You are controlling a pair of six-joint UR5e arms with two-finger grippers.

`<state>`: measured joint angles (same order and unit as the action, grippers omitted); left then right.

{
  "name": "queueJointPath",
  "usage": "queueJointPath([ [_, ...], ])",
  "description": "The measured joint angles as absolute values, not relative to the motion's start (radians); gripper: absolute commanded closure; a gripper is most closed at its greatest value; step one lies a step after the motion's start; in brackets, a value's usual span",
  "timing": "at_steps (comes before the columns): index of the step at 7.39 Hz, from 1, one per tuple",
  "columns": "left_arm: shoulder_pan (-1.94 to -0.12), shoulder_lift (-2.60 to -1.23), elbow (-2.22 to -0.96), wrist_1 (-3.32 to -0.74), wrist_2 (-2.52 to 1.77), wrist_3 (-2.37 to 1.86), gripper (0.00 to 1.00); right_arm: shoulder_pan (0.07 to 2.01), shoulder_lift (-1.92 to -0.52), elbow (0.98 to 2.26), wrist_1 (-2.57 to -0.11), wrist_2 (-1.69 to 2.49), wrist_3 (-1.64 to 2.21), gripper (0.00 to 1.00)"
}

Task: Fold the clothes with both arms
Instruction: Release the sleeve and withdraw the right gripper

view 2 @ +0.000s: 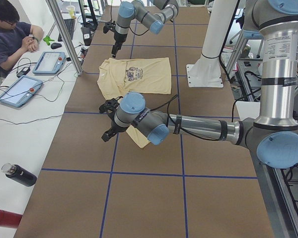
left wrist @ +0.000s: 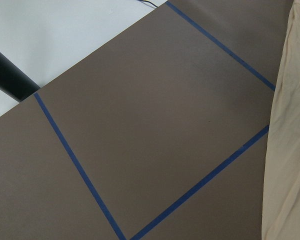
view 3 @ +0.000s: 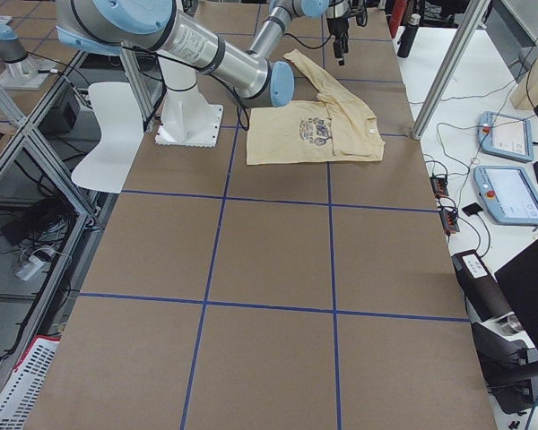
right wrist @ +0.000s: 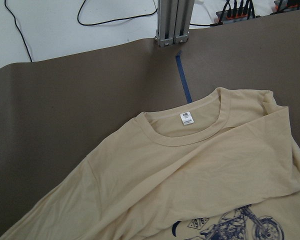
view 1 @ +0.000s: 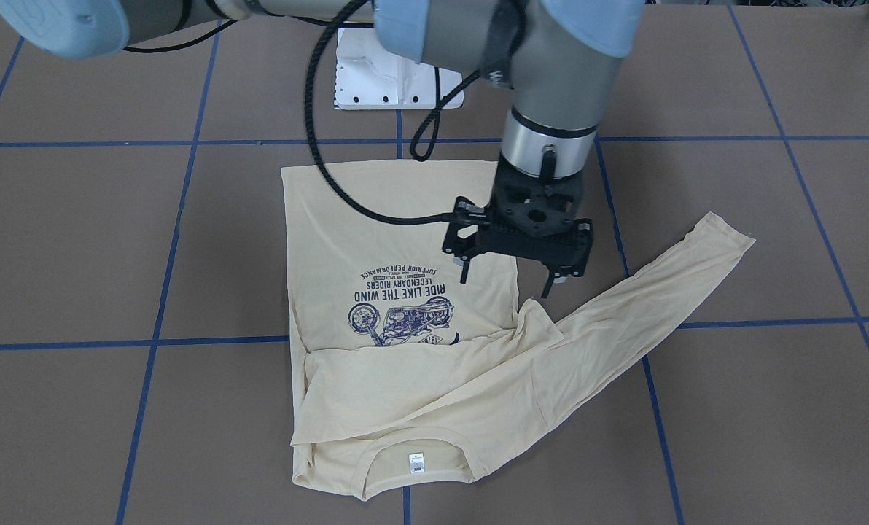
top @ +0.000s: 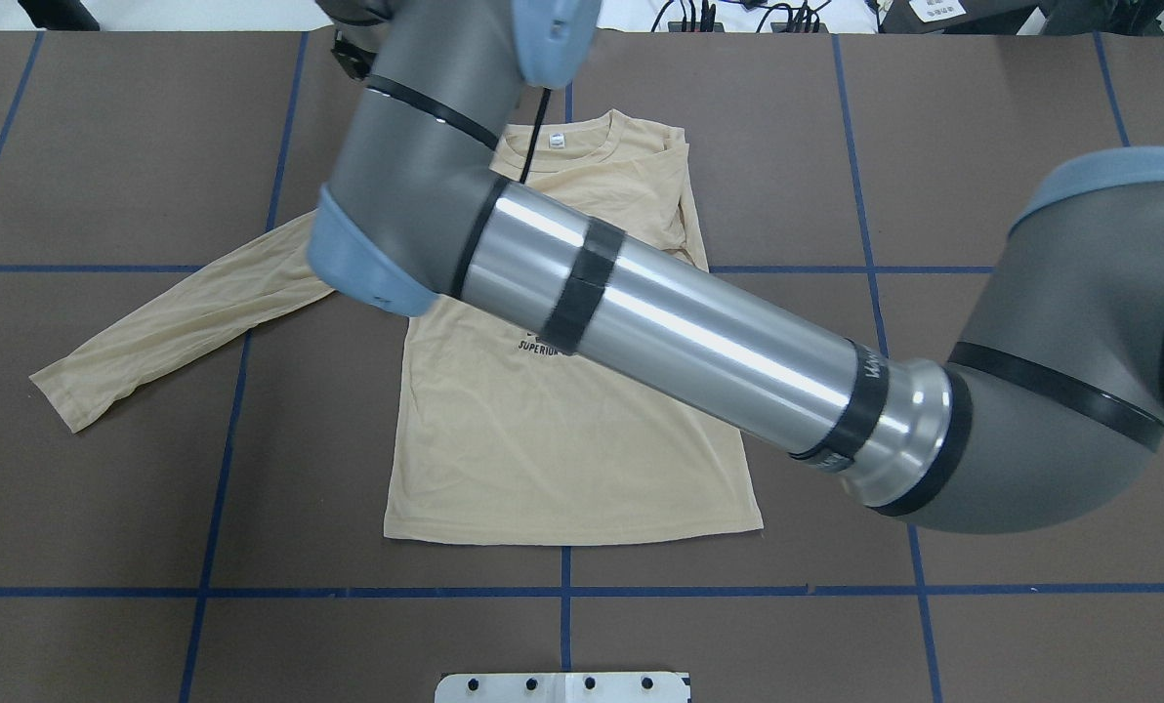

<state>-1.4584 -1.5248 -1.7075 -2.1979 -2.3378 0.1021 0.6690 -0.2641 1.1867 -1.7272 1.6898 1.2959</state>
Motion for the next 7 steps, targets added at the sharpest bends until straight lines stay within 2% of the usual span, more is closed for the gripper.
queueJointPath([
  [1,-1.432,-1.515,-1.704,-2.217,-2.335,0.055,0.0,0.69,-0.393,1.342,-1.737,1.71,1.239,0.0],
  [3,-1.341,-1.462,-1.696,-2.376,-2.307,-0.132,0.0,0.758,-0.741,1.718,-1.74,1.768,1.053,0.0],
  [4,-1.288,-1.429,-1.694,-2.474,-2.261,-0.239,0.0,0.806,-0.907,1.863,-1.735,1.814,0.928,0.0],
  [5,-1.223,-1.406,-1.694,-2.547,-2.204,-0.337,0.0,0.869,-1.065,1.963,-1.712,1.875,0.791,0.0],
  [7,-1.115,-1.377,-1.692,-2.614,-2.109,-0.465,0.0,1.008,-1.357,2.018,-1.512,2.009,0.579,0.0],
])
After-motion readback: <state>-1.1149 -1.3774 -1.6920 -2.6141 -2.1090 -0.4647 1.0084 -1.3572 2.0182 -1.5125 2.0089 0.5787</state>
